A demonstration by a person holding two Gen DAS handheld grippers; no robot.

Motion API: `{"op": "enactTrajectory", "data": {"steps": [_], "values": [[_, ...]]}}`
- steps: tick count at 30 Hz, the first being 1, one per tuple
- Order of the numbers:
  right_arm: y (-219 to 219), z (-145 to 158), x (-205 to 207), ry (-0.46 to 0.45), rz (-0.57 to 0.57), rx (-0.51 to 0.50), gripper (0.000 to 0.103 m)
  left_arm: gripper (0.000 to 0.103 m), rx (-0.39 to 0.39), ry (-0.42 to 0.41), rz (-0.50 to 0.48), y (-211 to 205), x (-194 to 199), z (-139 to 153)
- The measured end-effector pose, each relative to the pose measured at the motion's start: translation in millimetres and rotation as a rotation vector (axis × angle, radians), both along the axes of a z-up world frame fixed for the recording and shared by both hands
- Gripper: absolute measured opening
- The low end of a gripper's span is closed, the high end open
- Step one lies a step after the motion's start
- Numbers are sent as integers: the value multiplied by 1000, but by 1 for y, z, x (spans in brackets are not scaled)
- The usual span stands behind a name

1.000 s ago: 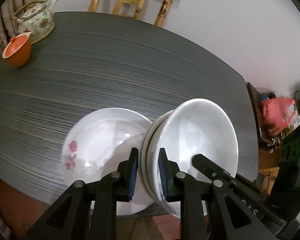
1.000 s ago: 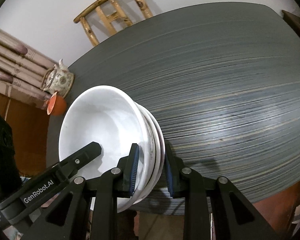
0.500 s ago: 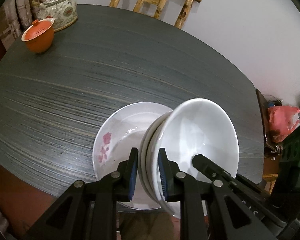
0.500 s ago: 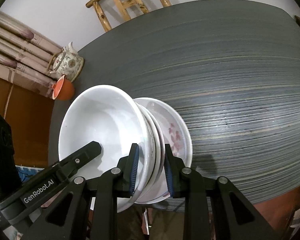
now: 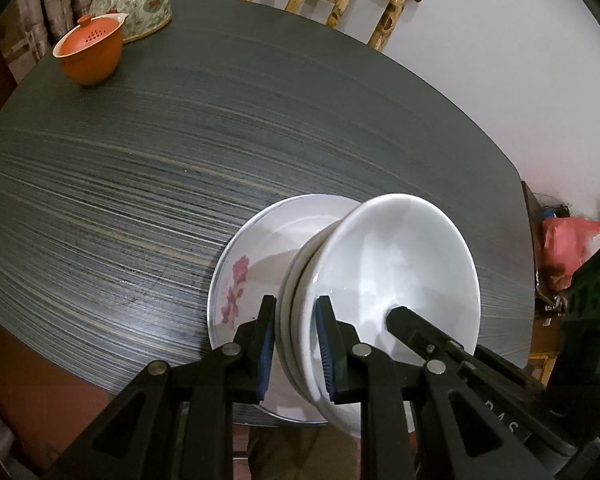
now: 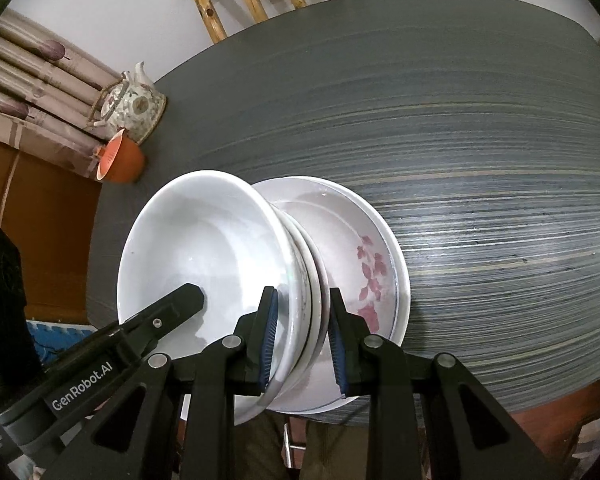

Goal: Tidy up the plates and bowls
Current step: 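Lower the bowl stack onto the plate stack with both tools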

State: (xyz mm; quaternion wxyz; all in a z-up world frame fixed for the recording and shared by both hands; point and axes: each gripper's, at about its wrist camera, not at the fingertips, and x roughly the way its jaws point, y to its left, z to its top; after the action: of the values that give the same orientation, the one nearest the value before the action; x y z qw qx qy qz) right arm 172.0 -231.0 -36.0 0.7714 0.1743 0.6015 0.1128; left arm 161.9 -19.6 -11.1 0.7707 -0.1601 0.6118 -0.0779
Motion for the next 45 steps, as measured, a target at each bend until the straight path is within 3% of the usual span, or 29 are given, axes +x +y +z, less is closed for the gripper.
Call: {"op": "enactTrajectory", "data": {"steps": [45], "values": [[10,-9,1,6,17,-11,26,21,3,-10,10,0,-1,-21]]}}
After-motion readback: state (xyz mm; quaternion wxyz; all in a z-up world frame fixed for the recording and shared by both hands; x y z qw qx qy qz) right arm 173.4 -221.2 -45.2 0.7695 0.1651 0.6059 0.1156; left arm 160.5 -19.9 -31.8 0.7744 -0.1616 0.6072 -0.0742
